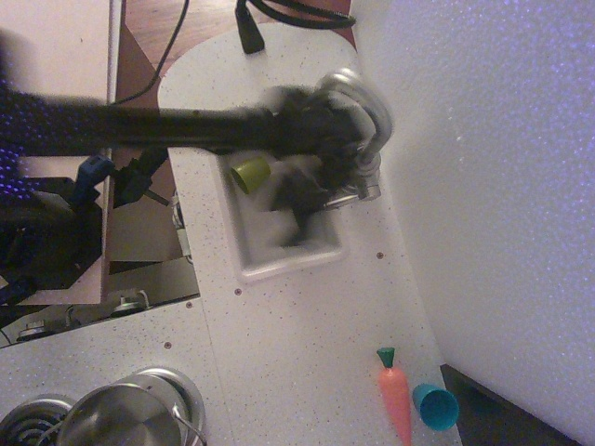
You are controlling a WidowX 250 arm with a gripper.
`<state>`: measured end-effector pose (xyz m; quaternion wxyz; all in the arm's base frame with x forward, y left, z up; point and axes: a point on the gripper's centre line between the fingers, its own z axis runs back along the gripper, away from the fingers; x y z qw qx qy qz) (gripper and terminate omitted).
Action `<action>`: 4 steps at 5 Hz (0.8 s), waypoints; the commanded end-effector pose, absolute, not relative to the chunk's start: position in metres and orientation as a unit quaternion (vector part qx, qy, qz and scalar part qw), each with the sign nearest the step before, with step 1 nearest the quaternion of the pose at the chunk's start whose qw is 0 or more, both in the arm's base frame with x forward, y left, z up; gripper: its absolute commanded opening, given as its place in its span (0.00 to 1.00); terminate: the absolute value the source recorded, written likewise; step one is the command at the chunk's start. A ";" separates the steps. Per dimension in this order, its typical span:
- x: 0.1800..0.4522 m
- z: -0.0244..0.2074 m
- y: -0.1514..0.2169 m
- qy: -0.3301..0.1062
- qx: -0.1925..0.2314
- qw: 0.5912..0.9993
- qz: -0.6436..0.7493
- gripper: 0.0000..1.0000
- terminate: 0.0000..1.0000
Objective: Turn faucet left
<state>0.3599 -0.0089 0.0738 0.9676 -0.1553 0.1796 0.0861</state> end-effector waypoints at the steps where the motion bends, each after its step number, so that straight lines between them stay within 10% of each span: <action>1: 0.352 0.137 0.037 0.097 -0.144 0.980 0.095 1.00 0.00; 4: 0.319 0.124 -0.006 0.267 -0.073 0.961 0.001 1.00 0.00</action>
